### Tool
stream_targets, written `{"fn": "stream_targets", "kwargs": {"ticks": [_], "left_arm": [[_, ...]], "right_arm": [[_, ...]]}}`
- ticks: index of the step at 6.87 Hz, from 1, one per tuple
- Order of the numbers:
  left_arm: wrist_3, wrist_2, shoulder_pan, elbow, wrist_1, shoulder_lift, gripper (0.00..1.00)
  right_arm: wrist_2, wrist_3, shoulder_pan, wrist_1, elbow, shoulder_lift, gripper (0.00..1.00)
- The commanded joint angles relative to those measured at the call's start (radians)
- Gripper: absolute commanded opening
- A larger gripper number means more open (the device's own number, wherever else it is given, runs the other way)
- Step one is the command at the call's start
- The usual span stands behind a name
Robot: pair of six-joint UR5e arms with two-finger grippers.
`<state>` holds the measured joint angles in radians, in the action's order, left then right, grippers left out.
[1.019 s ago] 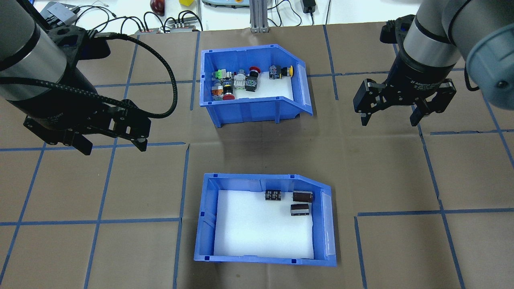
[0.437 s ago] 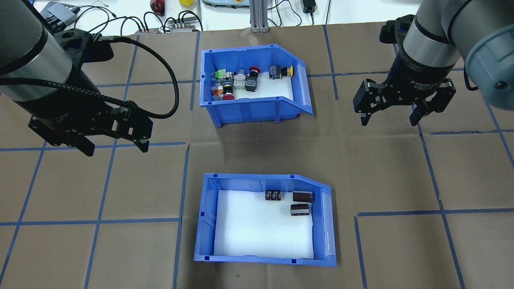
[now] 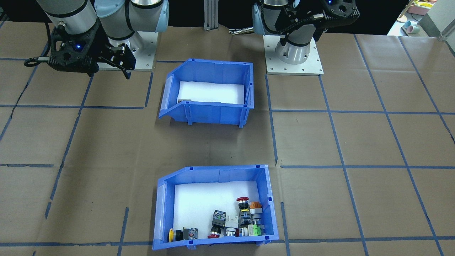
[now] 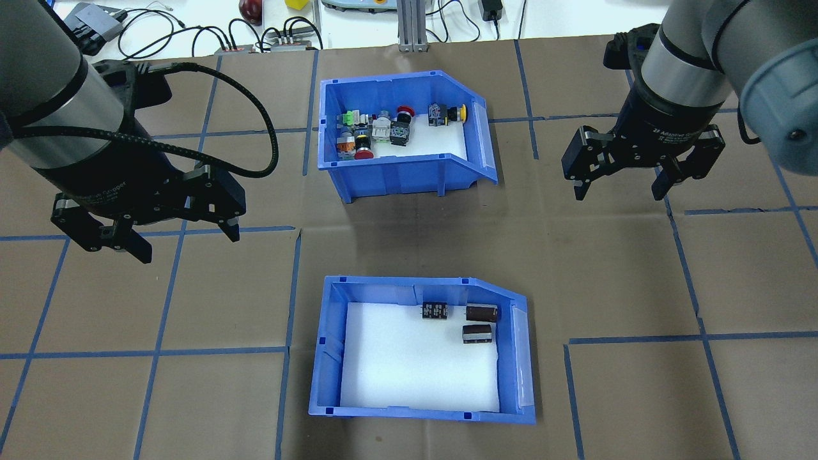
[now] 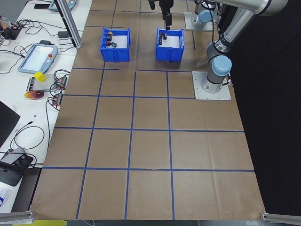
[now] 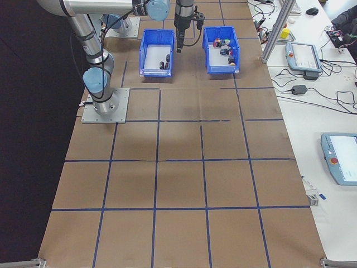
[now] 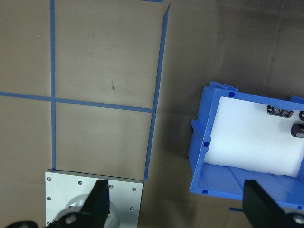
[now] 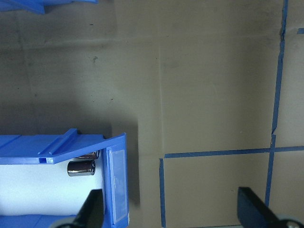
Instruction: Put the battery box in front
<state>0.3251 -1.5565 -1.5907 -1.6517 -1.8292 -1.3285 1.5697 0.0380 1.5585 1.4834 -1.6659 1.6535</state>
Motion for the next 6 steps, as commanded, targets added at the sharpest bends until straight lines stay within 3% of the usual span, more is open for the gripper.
{"fn": "stream_targets", "kwargs": {"ticks": [1, 5, 6], "left_arm": [[0.286, 0.003, -0.002, -0.034, 0.004, 0.026, 0.99], [0.687, 0.007, -0.008, -0.048, -0.010, 0.058, 0.99], [0.800, 0.047, -0.015, -0.101, -0.008, 0.093, 0.99]], "right_arm": [[0.001, -0.003, 0.000, 0.000, 0.000, -0.001, 1.00], [-0.002, -0.233, 0.002, 0.051, 0.040, -0.083, 1.00], [-0.005, -0.348, 0.005, 0.078, 0.067, -0.106, 1.00]]}}
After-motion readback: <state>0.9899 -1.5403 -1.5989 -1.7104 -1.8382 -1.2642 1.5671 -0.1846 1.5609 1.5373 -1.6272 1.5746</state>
